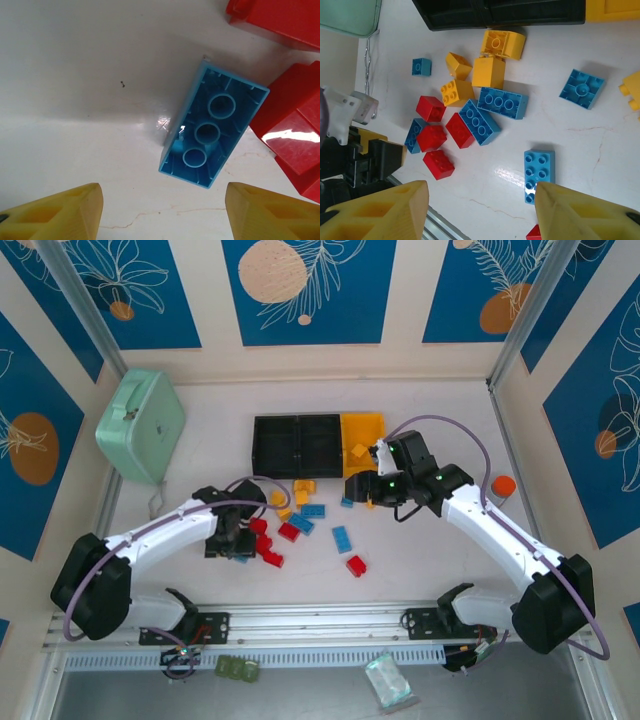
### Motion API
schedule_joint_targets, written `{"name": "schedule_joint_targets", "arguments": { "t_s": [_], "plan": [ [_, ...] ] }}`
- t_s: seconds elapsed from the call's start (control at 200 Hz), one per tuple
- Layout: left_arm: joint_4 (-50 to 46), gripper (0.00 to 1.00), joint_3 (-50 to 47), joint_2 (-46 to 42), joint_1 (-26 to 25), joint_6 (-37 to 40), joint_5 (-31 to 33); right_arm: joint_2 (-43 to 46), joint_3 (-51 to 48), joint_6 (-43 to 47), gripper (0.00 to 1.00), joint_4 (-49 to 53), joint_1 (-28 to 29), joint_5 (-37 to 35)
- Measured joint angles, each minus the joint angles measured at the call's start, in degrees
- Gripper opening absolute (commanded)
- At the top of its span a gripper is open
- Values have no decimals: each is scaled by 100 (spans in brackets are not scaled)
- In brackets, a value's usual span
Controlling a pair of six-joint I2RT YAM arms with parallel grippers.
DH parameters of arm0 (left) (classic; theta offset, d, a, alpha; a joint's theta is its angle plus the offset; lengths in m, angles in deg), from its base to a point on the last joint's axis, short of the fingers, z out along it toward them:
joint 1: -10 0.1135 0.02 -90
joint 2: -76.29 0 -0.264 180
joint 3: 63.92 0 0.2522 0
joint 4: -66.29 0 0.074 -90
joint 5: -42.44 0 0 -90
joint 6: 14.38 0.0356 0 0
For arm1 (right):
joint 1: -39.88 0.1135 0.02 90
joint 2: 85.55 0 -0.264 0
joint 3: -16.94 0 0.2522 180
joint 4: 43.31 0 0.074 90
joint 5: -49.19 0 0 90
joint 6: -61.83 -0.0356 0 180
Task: Sort the legos into containers by color
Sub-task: Pick up the lego from the middle-left of the table.
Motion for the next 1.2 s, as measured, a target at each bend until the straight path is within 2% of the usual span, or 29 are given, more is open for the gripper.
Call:
{"name": "schedule_joint_targets", "arguments": {
  "t_s": [0.325,0.56,0.775,0.84,0.94,1.04,1.156,1.201],
  "plan": [
    [599,67,-50,485,-7,317,-195,-76,0,-96,58,-85,-28,0],
    [887,45,125,780,-17,584,-240,-48,-103,-184,58,-79,-33,-4],
    [994,45,63,769,-22,649,-297,76,-162,-238,58,-66,-33,-7],
    [1073,42,-13,702,-22,649,-302,92,-162,-271,58,-76,-33,-7],
    [1167,50,-129,623,-22,616,-306,92,-168,-299,58,-87,-33,-4],
    [1182,50,-197,590,-22,568,-258,92,-186,-319,58,-85,-26,-4],
    [1200,49,-302,551,-22,555,-181,92,-186,-339,58,-111,13,-4],
    [1198,43,-369,566,-22,549,-127,92,-186,-341,58,-127,33,-4]
  ]
}}
